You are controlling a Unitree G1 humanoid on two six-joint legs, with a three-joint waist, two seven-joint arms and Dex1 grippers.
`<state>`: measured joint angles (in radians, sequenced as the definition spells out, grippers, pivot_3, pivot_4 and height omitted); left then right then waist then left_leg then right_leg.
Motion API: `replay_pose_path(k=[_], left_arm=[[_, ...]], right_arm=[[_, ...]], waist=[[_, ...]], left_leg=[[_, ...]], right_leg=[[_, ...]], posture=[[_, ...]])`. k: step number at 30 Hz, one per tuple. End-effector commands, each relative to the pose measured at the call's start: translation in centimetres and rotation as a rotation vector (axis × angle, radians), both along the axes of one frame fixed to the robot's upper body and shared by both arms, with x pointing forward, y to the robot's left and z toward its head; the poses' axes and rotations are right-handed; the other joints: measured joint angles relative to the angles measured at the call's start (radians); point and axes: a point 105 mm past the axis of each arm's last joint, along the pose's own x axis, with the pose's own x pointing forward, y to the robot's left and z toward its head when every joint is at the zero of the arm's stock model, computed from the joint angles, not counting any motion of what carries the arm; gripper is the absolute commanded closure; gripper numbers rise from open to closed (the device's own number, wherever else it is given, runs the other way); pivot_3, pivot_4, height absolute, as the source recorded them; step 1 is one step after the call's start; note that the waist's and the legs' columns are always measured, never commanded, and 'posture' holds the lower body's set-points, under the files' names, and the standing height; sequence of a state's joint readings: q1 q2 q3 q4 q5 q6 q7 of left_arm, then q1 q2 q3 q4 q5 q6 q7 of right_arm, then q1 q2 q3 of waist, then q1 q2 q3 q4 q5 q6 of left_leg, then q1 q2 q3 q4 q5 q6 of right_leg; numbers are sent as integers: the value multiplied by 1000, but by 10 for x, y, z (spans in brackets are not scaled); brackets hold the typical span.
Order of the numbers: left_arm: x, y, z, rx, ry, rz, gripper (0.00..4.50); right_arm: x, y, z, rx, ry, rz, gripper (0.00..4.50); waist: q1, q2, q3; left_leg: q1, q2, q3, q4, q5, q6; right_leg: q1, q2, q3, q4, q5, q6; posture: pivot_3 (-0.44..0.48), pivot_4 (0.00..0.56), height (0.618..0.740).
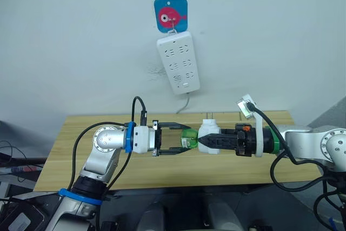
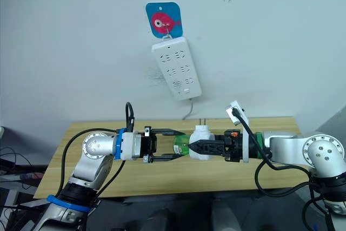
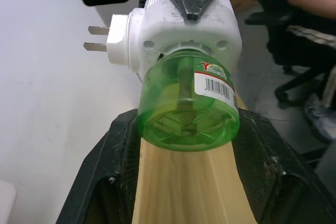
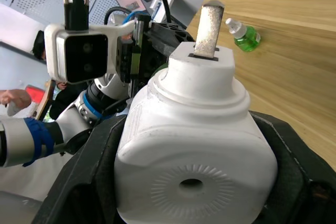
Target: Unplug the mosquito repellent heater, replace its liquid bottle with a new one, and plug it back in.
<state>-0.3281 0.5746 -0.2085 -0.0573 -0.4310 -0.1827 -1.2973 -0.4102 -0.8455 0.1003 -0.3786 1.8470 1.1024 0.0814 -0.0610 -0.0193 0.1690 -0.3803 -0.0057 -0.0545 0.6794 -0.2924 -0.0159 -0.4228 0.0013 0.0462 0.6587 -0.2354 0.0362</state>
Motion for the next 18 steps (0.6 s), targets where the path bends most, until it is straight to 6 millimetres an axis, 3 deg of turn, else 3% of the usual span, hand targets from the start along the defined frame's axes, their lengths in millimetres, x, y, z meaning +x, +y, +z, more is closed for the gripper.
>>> replay_pose_path(k=[1, 3, 6, 10, 13, 18], left_arm=[[-11, 0, 26, 73, 536, -89, 2303], [-25, 10, 46, 152, 896, -210, 2303], [-22, 14, 54, 179, 997, -218, 2303], [-18, 14, 46, 181, 965, -180, 2303], [-12, 9, 34, 164, 830, -116, 2303], [-9, 9, 14, 139, 495, -54, 713]], right_arm=[[-3, 2, 8, 11, -41, 23, 1413], [-5, 2, 7, 5, -41, 33, 1413], [-5, 3, 6, 5, -40, 42, 1413], [-5, 3, 7, 5, -41, 43, 1413], [-4, 2, 7, 13, -33, 31, 1413], [-4, 1, 7, 23, -19, 19, 1413]], waist=[[-3, -1, 1], [-4, -4, 5], [-17, -2, 6], [-25, -3, 8], [-24, -3, 8], [-20, -3, 8]], left_leg=[[0, 0, -2, 0, 0, 0], [0, 0, -3, 0, 0, 0], [1, 0, -6, -1, 0, 0], [0, 0, -4, -1, 0, 0], [0, 1, -5, -2, 0, 0], [0, 0, -4, -2, 0, 0]], right_leg=[[0, 1, -1, 1, -1, 1], [0, 1, -2, 3, -1, 2], [1, 2, -3, 1, -2, 2], [-1, 2, -2, 0, -2, 2], [-2, 1, -1, 1, -2, 1], [-2, -3, 1, 0, 1, -3]], posture=[[-99, 151, 740], [-99, 151, 740], [-99, 151, 740], [-106, 149, 740], [-101, 148, 740], [-100, 148, 740]])
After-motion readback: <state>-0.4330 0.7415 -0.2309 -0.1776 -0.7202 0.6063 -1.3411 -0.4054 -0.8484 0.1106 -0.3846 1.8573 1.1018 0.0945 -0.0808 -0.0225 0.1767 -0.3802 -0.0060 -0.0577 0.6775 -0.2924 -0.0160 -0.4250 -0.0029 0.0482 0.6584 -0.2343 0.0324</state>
